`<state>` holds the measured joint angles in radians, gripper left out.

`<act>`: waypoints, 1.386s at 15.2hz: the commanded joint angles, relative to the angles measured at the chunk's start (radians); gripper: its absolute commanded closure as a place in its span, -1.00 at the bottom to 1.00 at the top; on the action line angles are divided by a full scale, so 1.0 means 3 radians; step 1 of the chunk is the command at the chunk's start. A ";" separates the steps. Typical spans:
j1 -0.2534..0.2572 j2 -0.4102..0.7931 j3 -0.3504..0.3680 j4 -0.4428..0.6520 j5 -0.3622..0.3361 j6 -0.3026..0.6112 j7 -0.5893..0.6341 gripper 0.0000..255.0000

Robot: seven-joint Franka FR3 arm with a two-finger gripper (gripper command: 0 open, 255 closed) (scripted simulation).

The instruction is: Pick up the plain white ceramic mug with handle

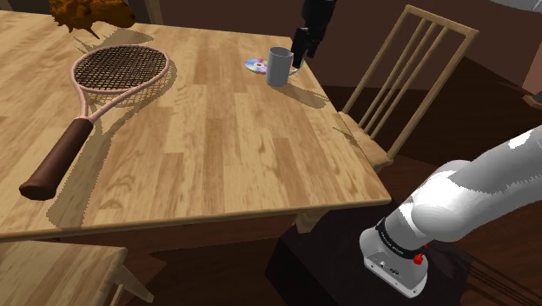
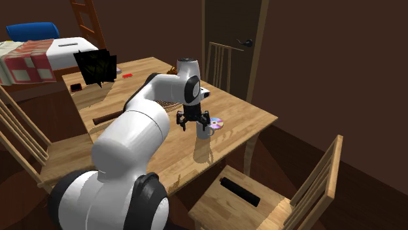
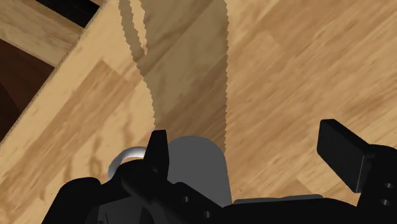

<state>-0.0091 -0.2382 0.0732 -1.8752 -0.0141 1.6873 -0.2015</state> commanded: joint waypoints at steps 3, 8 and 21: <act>0.0018 0.0543 0.0017 0.0659 0.0040 -0.0101 -0.0032 -1.00; 0.0036 0.0990 0.0035 0.1226 0.0065 -0.0205 -0.0052 -1.00; 0.0031 0.0910 0.0031 0.0825 0.0072 0.0115 -0.0063 1.00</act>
<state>0.0003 0.0348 0.0825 -1.6274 0.0075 1.7217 -0.2203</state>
